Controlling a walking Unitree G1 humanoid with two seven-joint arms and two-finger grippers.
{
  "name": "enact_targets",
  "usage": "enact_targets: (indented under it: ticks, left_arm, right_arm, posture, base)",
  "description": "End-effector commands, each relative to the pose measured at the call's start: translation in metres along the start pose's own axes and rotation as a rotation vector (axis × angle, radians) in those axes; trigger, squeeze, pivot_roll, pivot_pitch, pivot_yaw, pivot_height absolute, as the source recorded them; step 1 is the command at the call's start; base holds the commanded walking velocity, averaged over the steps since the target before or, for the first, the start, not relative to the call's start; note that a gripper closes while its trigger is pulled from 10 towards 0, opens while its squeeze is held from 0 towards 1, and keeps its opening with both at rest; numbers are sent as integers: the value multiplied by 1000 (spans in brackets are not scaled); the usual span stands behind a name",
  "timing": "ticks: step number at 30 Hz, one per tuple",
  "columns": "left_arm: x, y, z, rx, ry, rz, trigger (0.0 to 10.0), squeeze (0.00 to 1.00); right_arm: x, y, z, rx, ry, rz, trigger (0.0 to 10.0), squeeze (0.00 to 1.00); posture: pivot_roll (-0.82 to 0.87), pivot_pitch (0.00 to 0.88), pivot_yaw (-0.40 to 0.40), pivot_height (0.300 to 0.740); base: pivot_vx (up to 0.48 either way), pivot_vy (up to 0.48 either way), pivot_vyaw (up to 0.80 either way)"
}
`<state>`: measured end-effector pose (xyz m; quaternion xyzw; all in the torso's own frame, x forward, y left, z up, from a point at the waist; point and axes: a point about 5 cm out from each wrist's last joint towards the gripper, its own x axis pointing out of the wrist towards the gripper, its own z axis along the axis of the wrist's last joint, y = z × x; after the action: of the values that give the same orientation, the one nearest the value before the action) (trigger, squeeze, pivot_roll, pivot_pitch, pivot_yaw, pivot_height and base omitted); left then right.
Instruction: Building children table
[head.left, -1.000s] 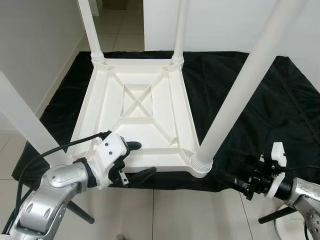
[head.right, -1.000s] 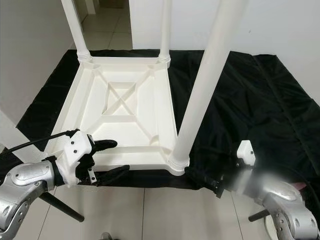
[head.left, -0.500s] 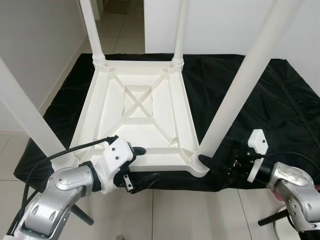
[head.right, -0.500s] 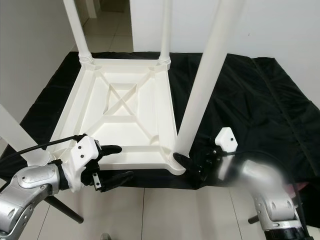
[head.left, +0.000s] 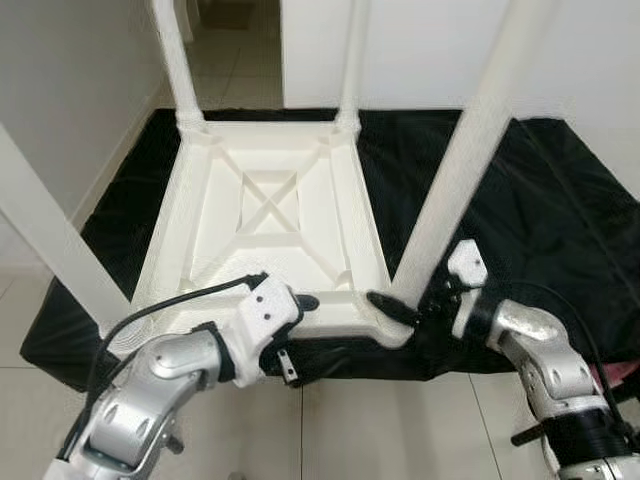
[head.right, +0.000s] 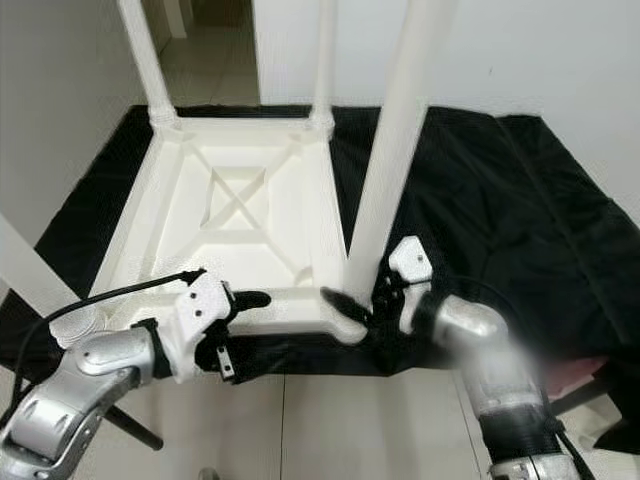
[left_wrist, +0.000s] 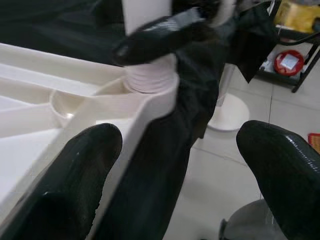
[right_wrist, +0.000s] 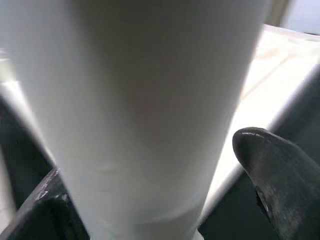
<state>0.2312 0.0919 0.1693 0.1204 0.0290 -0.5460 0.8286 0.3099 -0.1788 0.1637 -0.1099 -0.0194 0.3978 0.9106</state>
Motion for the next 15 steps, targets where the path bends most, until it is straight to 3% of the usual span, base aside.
enact_targets:
  ticks: [1,8,15]
  left_arm:
    - [3,6,-2,-21,8,108,10000,0]
    - [20,3,-3,-26,-15,137,10000,0]
    - [32,19,-3,-120,-34,260,10000,0]
  right_arm:
    - [0,-15,-3,1,1,-112,10000,0]
    - [9,-25,-9,40,-17,-208,10000,0]
    - [17,-23,-14,60,-37,-199,10000,0]
  posture:
    - [21,81,-26,740]
    - [21,82,-28,740]
    - [10,89,-29,740]
  base:
    - [0,0,0]
    - [0,0,0]
    - [0,0,0]
